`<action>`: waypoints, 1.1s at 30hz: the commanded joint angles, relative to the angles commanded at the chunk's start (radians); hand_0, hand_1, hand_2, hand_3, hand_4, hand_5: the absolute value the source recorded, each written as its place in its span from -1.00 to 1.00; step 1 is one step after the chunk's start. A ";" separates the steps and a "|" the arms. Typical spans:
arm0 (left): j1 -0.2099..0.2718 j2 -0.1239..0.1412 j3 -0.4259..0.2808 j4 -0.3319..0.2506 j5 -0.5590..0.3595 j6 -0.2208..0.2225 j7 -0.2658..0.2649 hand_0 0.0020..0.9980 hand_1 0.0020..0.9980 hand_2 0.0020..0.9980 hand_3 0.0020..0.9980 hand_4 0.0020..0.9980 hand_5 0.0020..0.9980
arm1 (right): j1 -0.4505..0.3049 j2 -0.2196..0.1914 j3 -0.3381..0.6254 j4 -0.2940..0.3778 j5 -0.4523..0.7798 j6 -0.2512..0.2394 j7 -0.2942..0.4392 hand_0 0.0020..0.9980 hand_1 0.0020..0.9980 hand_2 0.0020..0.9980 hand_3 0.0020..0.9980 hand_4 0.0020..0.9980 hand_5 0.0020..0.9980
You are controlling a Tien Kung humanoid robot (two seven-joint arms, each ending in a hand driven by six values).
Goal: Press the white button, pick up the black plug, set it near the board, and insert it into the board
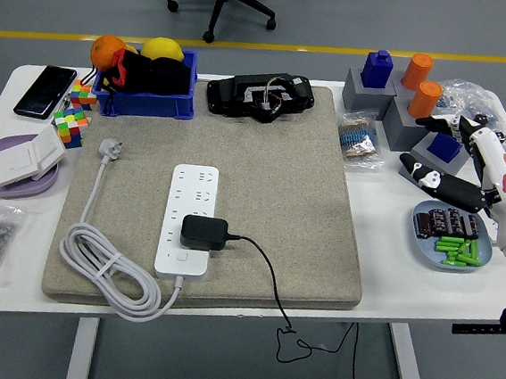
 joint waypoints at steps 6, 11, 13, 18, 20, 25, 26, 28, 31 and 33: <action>-0.013 -0.002 0.028 0.000 -0.032 0.003 -0.004 0.41 0.37 0.26 0.40 0.12 -0.56 | -0.001 -0.011 -0.007 0.031 0.014 -0.011 0.011 0.64 0.56 0.45 0.35 0.64 -0.39; -0.014 -0.016 0.051 0.000 -0.052 0.003 -0.003 0.41 0.37 0.26 0.40 0.12 -0.57 | -0.001 -0.011 -0.016 0.031 0.023 -0.014 0.021 0.64 0.56 0.46 0.35 0.64 -0.40; -0.014 -0.020 0.052 0.000 -0.059 0.006 -0.005 0.42 0.37 0.27 0.40 0.12 -0.57 | -0.004 -0.011 -0.020 0.031 0.029 -0.012 0.020 0.63 0.56 0.46 0.36 0.63 -0.40; -0.019 -0.014 0.056 0.000 -0.051 0.002 -0.003 0.42 0.37 0.27 0.40 0.12 -0.57 | -0.011 -0.007 -0.022 0.031 -0.007 -0.035 0.083 0.63 0.56 0.46 0.36 0.63 -0.40; -0.020 -0.010 0.050 0.000 -0.042 0.001 -0.002 0.41 0.37 0.26 0.40 0.12 -0.56 | -0.013 -0.003 -0.021 0.031 -0.021 -0.050 0.117 0.63 0.56 0.46 0.36 0.63 -0.41; -0.020 -0.006 0.045 0.000 -0.034 0.000 -0.002 0.41 0.37 0.26 0.40 0.11 -0.57 | -0.021 0.009 -0.012 0.031 -0.037 -0.047 0.127 0.57 0.55 0.45 0.36 0.62 -0.39; -0.020 -0.006 0.047 0.000 -0.036 0.000 -0.002 0.41 0.37 0.26 0.40 0.11 -0.57 | -0.023 0.010 -0.013 0.031 -0.039 -0.040 0.128 0.57 0.55 0.45 0.36 0.62 -0.39; -0.020 -0.009 0.051 0.000 -0.039 -0.001 -0.002 0.41 0.37 0.26 0.40 0.11 -0.57 | -0.026 0.009 -0.017 0.031 -0.041 -0.020 0.150 0.57 0.55 0.45 0.36 0.62 -0.39; -0.020 -0.012 0.055 0.000 -0.042 -0.001 -0.002 0.41 0.37 0.26 0.40 0.11 -0.58 | -0.028 0.010 -0.025 0.031 -0.047 -0.016 0.199 0.53 0.48 0.38 0.31 0.61 -0.39; -0.020 -0.014 0.053 0.000 -0.041 0.000 -0.003 0.41 0.37 0.26 0.40 0.11 -0.58 | -0.028 0.012 -0.027 0.031 -0.053 -0.028 0.235 0.53 0.48 0.38 0.31 0.61 -0.39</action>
